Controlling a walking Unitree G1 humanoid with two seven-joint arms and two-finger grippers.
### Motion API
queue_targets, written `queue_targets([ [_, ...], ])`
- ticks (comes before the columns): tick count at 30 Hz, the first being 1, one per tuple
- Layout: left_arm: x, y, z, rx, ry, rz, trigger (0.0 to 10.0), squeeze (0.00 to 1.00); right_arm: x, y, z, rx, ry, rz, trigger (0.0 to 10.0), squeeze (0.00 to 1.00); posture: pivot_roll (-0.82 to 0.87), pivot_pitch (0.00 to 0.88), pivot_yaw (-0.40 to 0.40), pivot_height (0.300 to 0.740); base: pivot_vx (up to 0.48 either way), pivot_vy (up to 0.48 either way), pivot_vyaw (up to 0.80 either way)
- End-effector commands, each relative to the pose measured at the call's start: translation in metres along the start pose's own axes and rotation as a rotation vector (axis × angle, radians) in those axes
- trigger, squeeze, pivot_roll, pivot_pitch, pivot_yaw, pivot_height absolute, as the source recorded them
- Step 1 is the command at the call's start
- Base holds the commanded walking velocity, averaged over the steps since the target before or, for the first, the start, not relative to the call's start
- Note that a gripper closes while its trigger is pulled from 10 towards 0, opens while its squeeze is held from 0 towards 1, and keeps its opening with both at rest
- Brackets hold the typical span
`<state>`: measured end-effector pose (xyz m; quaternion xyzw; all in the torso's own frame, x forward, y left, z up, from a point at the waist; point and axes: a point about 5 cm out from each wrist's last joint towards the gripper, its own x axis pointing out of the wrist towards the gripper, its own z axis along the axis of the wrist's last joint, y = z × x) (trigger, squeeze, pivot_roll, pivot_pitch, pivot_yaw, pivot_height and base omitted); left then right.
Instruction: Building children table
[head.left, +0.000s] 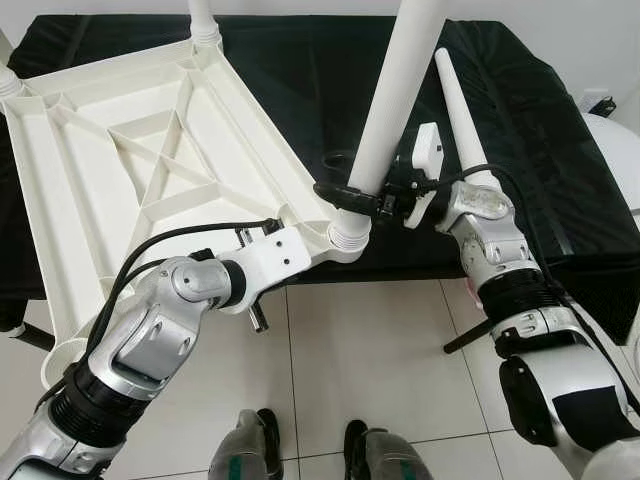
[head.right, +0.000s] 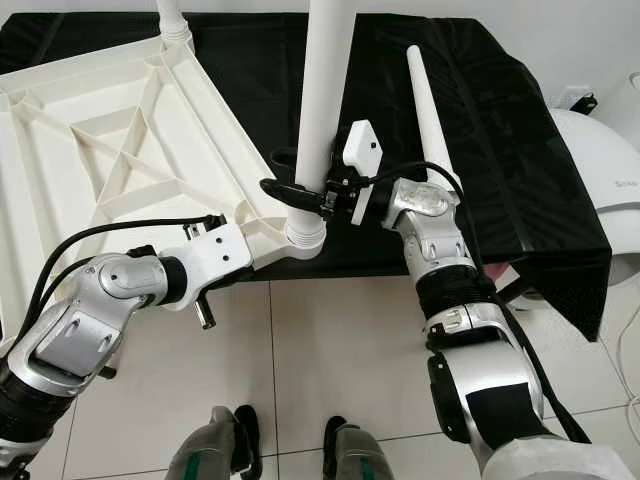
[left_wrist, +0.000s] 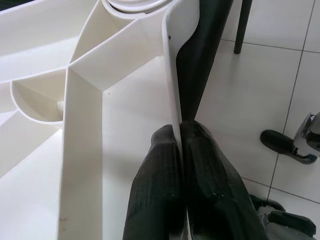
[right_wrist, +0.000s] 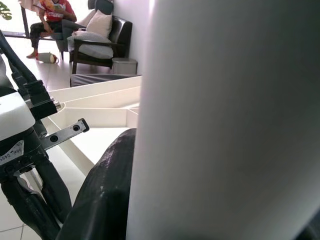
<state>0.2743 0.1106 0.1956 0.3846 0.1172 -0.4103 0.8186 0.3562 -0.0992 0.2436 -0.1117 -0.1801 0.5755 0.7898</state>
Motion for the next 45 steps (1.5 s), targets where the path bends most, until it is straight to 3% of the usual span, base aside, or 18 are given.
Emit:
queue_targets([
  [1,0.002,-0.006,0.002,0.02,0.003,-0.001,10.0,0.0,-0.012,0.006,-0.02,0.059,0.069,-0.033,10.0,0.0,-0.06,0.233,-0.036,0.74,0.0,0.0,0.0],
  [9,0.007,-0.005,-0.004,0.015,0.036,0.031,10.0,0.0,-0.012,0.011,-0.025,0.096,0.047,-0.072,10.0,0.0,-0.06,0.241,-0.026,0.74,0.0,0.0,0.0],
  [20,0.011,0.002,-0.001,0.023,0.033,0.087,10.0,0.0,-0.008,0.004,-0.026,0.186,0.068,-0.114,10.0,0.0,-0.06,0.246,-0.019,0.74,0.0,0.0,0.0],
  [26,0.011,0.003,-0.001,0.029,0.039,0.096,10.0,0.0,-0.007,0.003,-0.027,0.182,0.092,-0.109,10.0,0.0,-0.06,0.246,-0.019,0.74,0.0,0.0,0.0],
  [45,0.011,0.005,0.0,0.035,0.037,0.111,10.0,0.0,-0.001,0.021,-0.033,0.117,0.105,-0.069,10.0,0.0,-0.06,0.239,-0.024,0.74,0.0,0.0,0.0],
])
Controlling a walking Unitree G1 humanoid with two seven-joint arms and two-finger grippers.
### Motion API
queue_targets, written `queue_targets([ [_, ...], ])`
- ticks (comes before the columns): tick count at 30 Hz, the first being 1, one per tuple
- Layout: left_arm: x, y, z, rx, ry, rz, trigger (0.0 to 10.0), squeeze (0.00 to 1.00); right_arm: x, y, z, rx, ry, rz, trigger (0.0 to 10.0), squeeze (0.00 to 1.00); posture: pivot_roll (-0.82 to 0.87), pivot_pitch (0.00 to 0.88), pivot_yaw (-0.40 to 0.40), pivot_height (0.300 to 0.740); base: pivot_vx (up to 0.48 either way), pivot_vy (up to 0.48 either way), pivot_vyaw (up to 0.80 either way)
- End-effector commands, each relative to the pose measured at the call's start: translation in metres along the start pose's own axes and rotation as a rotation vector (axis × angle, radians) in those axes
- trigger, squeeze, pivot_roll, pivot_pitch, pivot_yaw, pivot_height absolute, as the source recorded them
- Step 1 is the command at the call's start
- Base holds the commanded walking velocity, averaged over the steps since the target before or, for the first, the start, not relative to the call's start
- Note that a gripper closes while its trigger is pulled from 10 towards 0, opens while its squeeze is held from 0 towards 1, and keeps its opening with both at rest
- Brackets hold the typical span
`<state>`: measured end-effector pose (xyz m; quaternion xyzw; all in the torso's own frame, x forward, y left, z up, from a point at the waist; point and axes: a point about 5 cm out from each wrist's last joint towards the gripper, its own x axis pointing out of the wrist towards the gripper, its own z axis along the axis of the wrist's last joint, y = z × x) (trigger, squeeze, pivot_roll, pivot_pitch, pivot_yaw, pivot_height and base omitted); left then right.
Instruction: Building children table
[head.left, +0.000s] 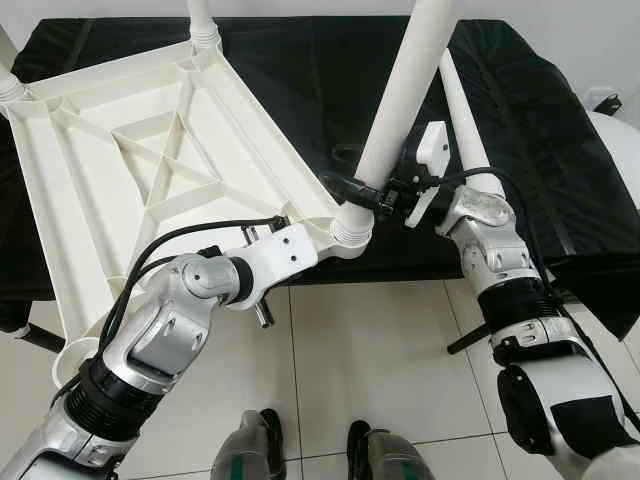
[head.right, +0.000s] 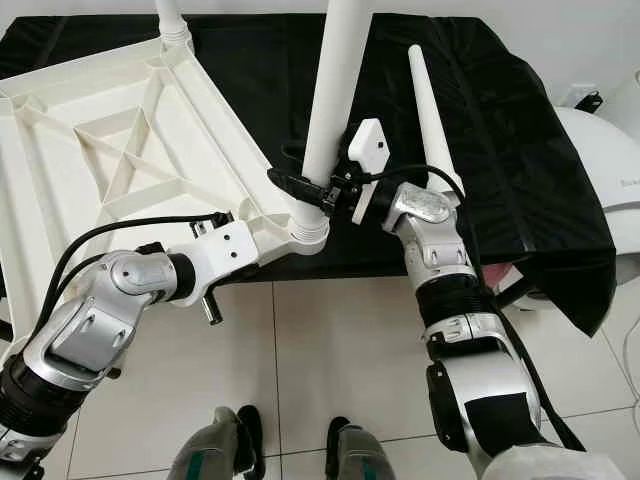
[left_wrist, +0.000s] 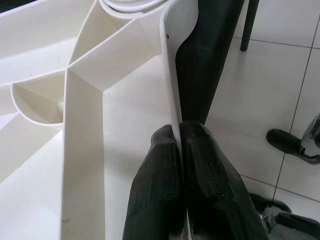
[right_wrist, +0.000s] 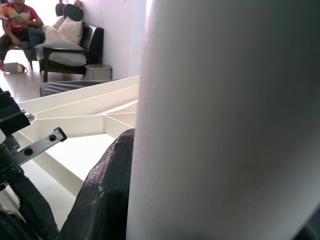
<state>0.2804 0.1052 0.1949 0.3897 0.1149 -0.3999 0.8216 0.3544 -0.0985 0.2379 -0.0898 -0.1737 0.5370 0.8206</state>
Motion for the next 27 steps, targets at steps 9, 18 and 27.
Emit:
queue_targets([
  [9,0.003,0.004,-0.003,0.029,0.03,0.095,10.0,0.0,-0.008,0.026,-0.033,0.061,0.103,0.046,10.0,0.0,-0.06,0.231,-0.028,0.74,0.0,0.0,0.0],
  [18,0.003,0.004,-0.002,0.035,0.025,0.096,10.0,0.0,-0.015,0.037,-0.04,0.073,0.114,0.04,10.0,0.0,-0.06,0.225,-0.027,0.74,0.0,0.0,0.0],
  [27,0.004,0.004,-0.001,0.038,0.022,0.093,10.0,0.0,-0.019,0.039,-0.044,0.075,0.131,0.031,10.0,0.0,-0.06,0.217,-0.026,0.74,0.0,0.0,0.0],
])
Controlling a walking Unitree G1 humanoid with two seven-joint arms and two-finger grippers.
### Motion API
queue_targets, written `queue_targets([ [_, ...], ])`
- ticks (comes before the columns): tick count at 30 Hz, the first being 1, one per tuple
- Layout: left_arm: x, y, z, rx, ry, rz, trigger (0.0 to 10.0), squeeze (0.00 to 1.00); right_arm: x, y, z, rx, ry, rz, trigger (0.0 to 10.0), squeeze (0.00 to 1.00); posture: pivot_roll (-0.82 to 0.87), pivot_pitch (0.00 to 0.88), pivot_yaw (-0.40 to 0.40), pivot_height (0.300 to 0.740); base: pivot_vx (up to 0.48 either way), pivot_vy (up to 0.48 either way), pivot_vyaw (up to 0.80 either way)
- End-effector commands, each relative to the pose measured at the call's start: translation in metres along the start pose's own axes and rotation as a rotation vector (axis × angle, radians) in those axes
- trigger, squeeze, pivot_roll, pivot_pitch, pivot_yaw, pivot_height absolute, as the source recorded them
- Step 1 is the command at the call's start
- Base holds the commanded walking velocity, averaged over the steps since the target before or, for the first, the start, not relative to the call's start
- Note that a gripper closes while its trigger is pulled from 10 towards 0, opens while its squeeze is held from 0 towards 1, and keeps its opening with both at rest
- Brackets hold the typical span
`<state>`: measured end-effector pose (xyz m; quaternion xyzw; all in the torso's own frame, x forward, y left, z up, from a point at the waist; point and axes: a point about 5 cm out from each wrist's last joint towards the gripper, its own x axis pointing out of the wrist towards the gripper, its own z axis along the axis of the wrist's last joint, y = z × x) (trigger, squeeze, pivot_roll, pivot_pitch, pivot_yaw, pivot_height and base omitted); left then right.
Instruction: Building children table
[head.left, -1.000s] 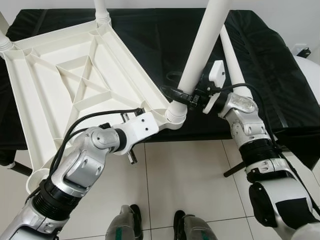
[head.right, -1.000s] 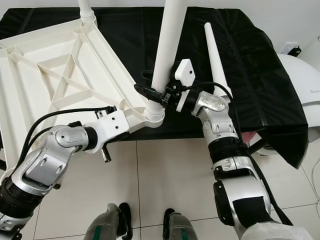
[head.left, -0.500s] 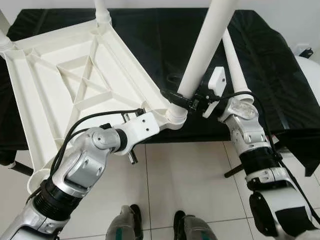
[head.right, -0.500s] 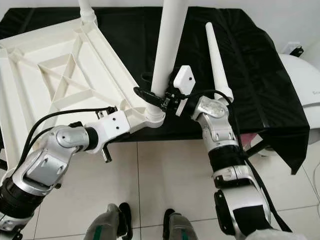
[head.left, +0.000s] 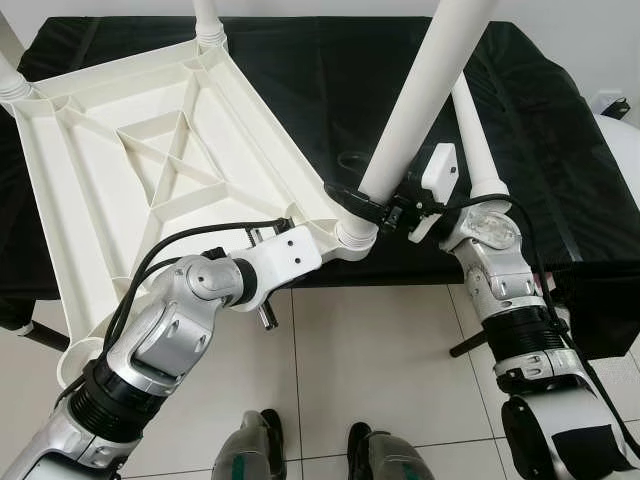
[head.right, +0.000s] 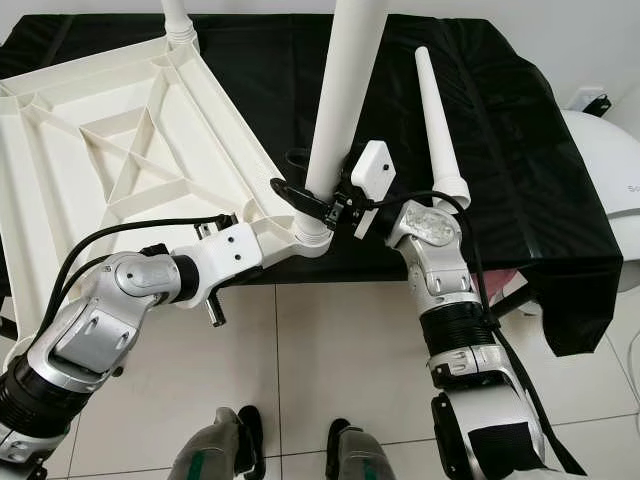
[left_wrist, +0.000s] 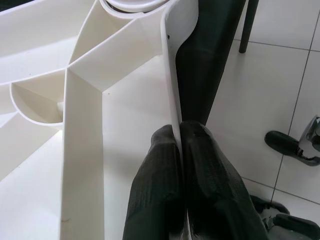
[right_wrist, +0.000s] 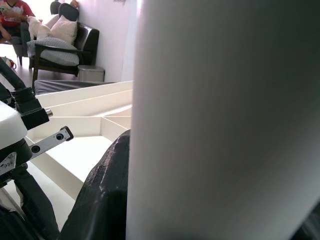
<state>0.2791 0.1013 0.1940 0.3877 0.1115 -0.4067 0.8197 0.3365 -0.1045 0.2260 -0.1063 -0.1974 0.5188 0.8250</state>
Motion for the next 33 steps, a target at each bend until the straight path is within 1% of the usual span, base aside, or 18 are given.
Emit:
queue_targets([
  [1,0.002,0.007,-0.003,0.036,0.034,0.103,10.0,0.0,-0.006,0.025,-0.039,0.132,0.147,0.067,10.0,0.0,-0.06,0.217,-0.026,0.74,0.0,0.0,0.0],
  [2,0.002,0.007,-0.003,0.036,0.033,0.103,10.0,0.0,-0.004,0.019,-0.036,0.153,0.142,0.056,10.0,0.0,-0.06,0.22,-0.025,0.74,0.0,0.0,0.0],
  [5,0.002,0.007,-0.003,0.035,0.032,0.103,10.0,0.0,-0.002,0.015,-0.033,0.169,0.137,0.048,10.0,0.0,-0.06,0.22,-0.025,0.74,0.0,0.0,0.0],
  [6,0.002,0.007,-0.003,0.036,0.032,0.102,10.0,0.0,0.0,0.008,-0.03,0.196,0.141,0.066,10.0,0.0,-0.07,0.224,-0.023,0.74,0.0,0.0,0.0],
  [7,0.002,0.007,-0.003,0.036,0.032,0.102,10.0,0.0,0.0,0.008,-0.03,0.196,0.141,0.066,10.0,0.0,-0.07,0.224,-0.023,0.74,0.0,0.0,0.0],
  [9,0.001,0.007,-0.003,0.035,0.031,0.101,10.0,0.0,0.001,0.0,-0.027,0.222,0.148,0.085,10.0,0.0,-0.07,0.224,-0.023,0.74,0.0,0.0,0.0],
  [10,0.001,0.007,-0.003,0.035,0.031,0.101,10.0,0.0,0.001,0.0,-0.027,0.222,0.148,0.085,10.0,0.0,-0.07,0.224,-0.023,0.74,0.0,0.0,0.0],
  [12,0.001,0.006,-0.002,0.034,0.031,0.103,10.0,0.0,0.0,-0.007,-0.027,0.226,0.164,0.074,10.0,0.0,-0.06,0.231,-0.026,0.74,0.0,0.0,0.0],
  [16,0.0,0.006,-0.003,0.031,0.034,0.104,10.0,0.0,-0.001,-0.013,-0.029,0.23,0.18,0.06,10.0,0.0,-0.06,0.235,-0.026,0.74,0.0,0.0,0.0],
  [22,0.001,0.007,-0.003,0.031,0.034,0.103,10.0,0.0,0.002,-0.018,-0.03,0.24,0.191,0.031,10.0,0.0,-0.06,0.24,-0.023,0.74,0.0,0.0,0.0],
  [30,0.001,0.007,-0.002,0.031,0.033,0.104,10.0,0.0,0.003,-0.019,-0.031,0.252,0.192,0.032,10.0,0.0,-0.06,0.24,-0.023,0.74,0.0,0.0,0.0],
  [33,0.001,0.006,-0.003,0.032,0.034,0.101,10.0,0.0,0.004,-0.017,-0.033,0.254,0.194,0.037,10.0,0.0,-0.06,0.24,-0.021,0.74,0.0,0.0,0.0],
])
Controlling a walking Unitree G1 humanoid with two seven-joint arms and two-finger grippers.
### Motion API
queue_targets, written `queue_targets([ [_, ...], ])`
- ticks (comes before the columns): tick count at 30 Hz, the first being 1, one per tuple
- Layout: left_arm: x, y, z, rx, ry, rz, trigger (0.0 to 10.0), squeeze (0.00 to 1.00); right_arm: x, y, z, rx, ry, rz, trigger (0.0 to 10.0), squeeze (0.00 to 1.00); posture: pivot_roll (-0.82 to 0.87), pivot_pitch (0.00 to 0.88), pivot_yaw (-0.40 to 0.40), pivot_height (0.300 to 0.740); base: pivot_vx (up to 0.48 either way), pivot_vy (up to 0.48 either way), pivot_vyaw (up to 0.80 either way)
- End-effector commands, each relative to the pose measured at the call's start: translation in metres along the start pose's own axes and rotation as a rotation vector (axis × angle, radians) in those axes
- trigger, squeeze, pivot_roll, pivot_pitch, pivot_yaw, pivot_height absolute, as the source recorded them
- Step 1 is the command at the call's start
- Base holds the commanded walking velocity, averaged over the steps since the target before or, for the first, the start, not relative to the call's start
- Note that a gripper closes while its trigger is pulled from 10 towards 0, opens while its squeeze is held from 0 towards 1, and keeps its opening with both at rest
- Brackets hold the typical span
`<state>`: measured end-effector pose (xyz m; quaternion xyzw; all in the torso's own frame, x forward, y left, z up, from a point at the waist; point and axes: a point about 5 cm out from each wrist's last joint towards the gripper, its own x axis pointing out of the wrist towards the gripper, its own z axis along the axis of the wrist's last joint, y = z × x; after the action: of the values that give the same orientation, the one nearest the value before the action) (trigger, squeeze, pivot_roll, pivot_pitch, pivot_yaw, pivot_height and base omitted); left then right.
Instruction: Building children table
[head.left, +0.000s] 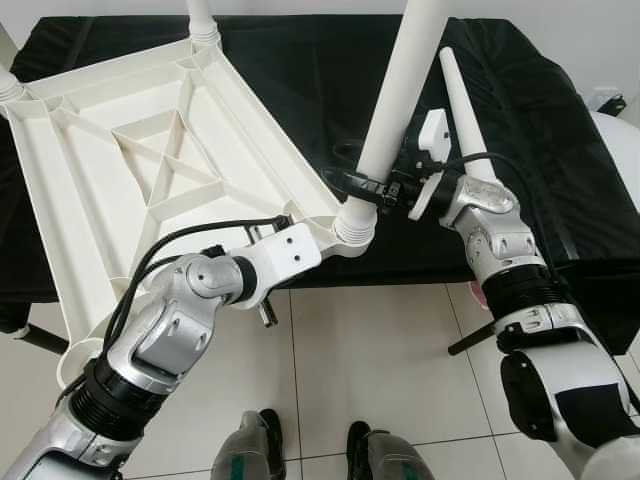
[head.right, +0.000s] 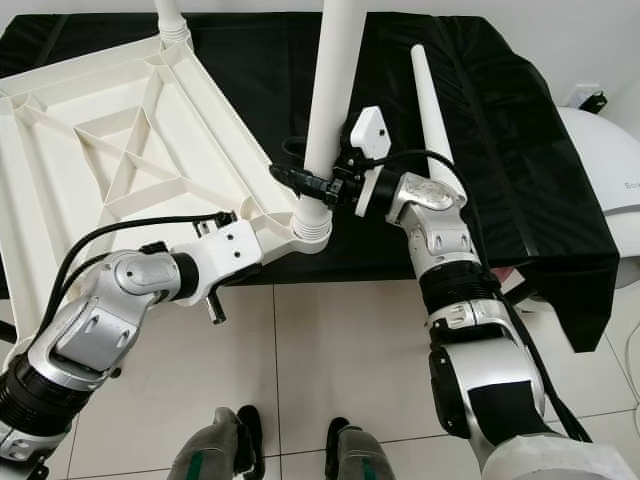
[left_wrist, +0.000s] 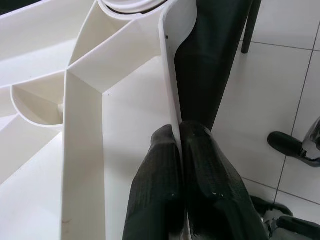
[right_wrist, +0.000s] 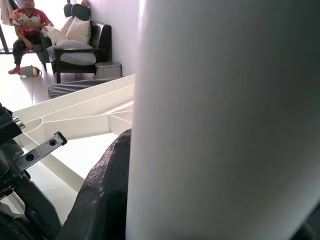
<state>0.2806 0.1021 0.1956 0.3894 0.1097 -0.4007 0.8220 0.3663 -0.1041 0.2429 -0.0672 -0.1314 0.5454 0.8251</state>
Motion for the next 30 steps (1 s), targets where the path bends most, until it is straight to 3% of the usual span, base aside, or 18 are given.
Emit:
queue_targets([
  [1,0.001,0.004,-0.003,0.031,0.031,0.088,10.0,0.0,-0.009,0.009,-0.037,0.114,0.128,-0.011,10.0,0.0,-0.06,0.24,-0.021,0.74,0.0,0.0,0.0],
  [15,0.005,0.004,-0.01,0.044,0.062,0.108,10.0,0.0,-0.02,0.015,-0.047,0.167,0.14,0.004,10.0,0.0,-0.06,0.241,-0.02,0.74,0.0,0.0,0.0],
  [30,0.005,0.008,-0.009,0.025,0.06,0.14,10.0,0.0,-0.014,0.025,-0.043,0.083,0.077,-0.149,10.0,0.0,-0.06,0.239,-0.022,0.74,0.0,0.0,0.0],
])
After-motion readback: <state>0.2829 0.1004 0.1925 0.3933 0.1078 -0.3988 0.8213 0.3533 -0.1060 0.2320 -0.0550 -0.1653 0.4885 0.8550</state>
